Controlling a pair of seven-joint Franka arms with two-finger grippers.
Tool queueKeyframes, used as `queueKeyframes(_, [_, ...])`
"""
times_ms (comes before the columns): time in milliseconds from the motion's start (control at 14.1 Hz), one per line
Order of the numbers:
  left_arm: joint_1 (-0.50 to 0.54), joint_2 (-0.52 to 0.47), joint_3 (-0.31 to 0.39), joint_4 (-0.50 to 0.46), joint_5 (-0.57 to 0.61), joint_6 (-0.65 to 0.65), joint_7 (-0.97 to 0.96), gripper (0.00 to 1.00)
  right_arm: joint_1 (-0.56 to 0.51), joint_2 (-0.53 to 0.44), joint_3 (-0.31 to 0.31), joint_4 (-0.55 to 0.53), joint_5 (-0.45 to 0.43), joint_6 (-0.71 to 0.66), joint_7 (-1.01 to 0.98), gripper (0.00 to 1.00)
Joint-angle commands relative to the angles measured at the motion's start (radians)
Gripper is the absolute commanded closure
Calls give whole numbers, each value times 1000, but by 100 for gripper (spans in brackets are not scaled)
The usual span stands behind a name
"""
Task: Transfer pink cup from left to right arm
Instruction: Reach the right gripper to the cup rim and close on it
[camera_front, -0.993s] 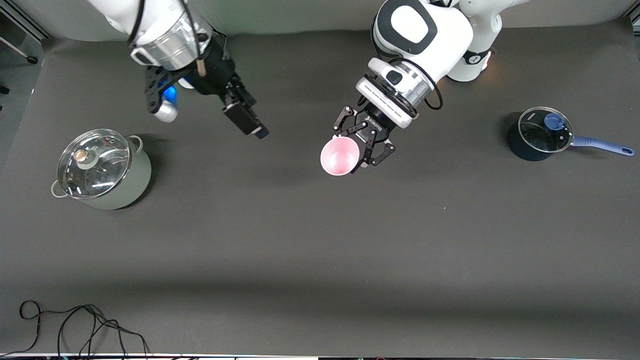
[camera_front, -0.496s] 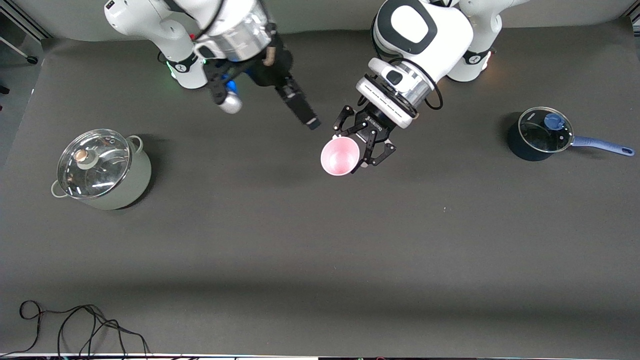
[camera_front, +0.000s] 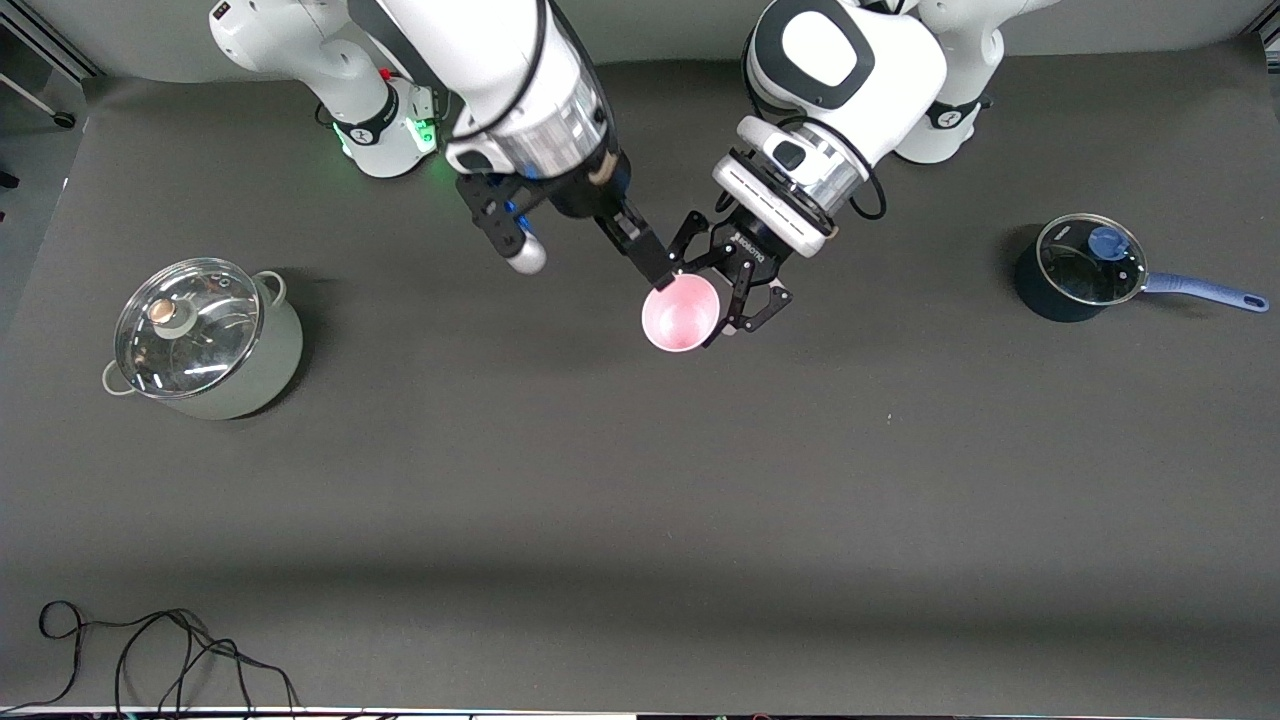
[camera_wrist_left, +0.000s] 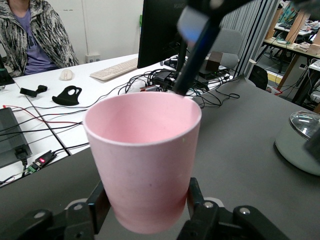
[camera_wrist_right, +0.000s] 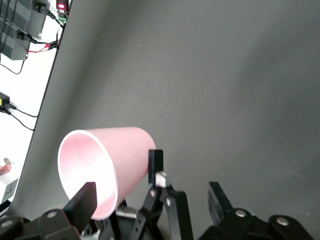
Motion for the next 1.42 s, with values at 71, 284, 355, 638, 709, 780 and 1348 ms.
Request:
queueKeyframes(71, [-8, -37, 13, -9, -17, 4, -23, 56, 4, 66, -7, 63, -22, 48, -14, 2])
queueKeyframes(284, [-6, -37, 13, -9, -15, 4, -30, 56, 4, 66, -7, 65, -22, 53, -16, 49])
queueKeyframes(355, [-8, -37, 13, -9, -17, 4, -30, 56, 4, 66, -7, 65, -21, 53, -17, 72])
queueKeyframes(638, [-6, -37, 13, -9, -17, 4, -30, 56, 2, 64, -9, 65, -22, 53, -26, 100])
queueKeyframes(709, [-8, -37, 15, -9, -17, 4, -32, 56, 2, 63, -11, 65, -22, 53, -26, 100])
queueKeyframes(780, [-8, -37, 15, -9, -17, 4, -34, 56, 1, 63, -11, 66, -22, 53, -26, 100])
queueKeyframes(1348, [-6, -37, 15, -9, -17, 4, -37, 28, -7, 63, -11, 66, -22, 54, -60, 100])
